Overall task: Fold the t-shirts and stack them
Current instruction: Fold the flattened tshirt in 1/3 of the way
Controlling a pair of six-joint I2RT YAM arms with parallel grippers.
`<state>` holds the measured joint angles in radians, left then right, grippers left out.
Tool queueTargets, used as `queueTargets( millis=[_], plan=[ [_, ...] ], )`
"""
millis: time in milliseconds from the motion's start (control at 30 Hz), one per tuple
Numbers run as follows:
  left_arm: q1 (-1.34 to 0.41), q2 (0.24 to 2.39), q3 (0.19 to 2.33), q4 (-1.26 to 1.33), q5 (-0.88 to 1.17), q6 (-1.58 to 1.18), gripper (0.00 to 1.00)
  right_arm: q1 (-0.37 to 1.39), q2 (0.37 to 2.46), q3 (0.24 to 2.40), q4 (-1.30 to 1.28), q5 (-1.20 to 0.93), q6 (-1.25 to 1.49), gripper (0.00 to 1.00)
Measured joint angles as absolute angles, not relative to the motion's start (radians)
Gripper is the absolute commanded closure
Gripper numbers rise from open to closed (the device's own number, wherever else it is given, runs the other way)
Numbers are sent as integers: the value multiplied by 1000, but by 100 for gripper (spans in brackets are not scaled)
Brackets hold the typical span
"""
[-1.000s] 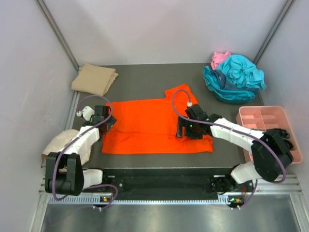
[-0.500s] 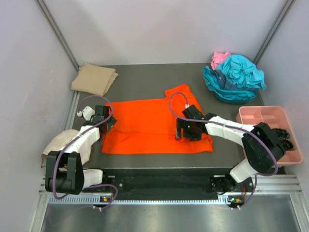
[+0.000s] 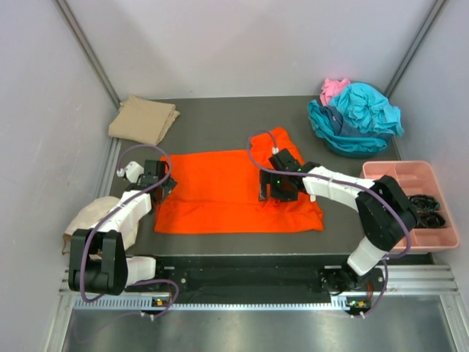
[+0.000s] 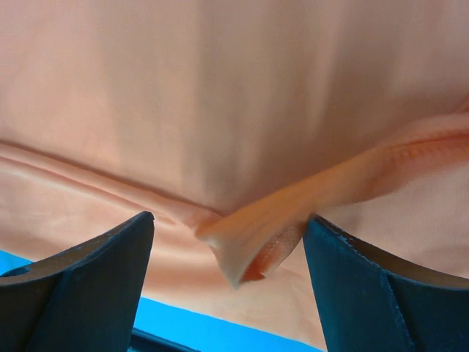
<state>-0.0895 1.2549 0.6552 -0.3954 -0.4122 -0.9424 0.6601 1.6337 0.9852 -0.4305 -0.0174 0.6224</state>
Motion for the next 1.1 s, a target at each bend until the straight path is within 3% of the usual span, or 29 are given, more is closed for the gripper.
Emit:
queueTargets(
  millis=[633, 867, 1100],
  plan=[
    [-89, 1254, 655, -395, -411, -942, 1, 661, 1694, 1057, -249, 45, 577, 18],
    [-89, 1257, 655, -388, -405, -942, 1, 661, 1611, 1062, -342, 160, 537, 16],
    [-89, 1280, 655, -369, -387, -939, 1, 661, 1520, 987, -358, 99, 533, 16]
  ],
)
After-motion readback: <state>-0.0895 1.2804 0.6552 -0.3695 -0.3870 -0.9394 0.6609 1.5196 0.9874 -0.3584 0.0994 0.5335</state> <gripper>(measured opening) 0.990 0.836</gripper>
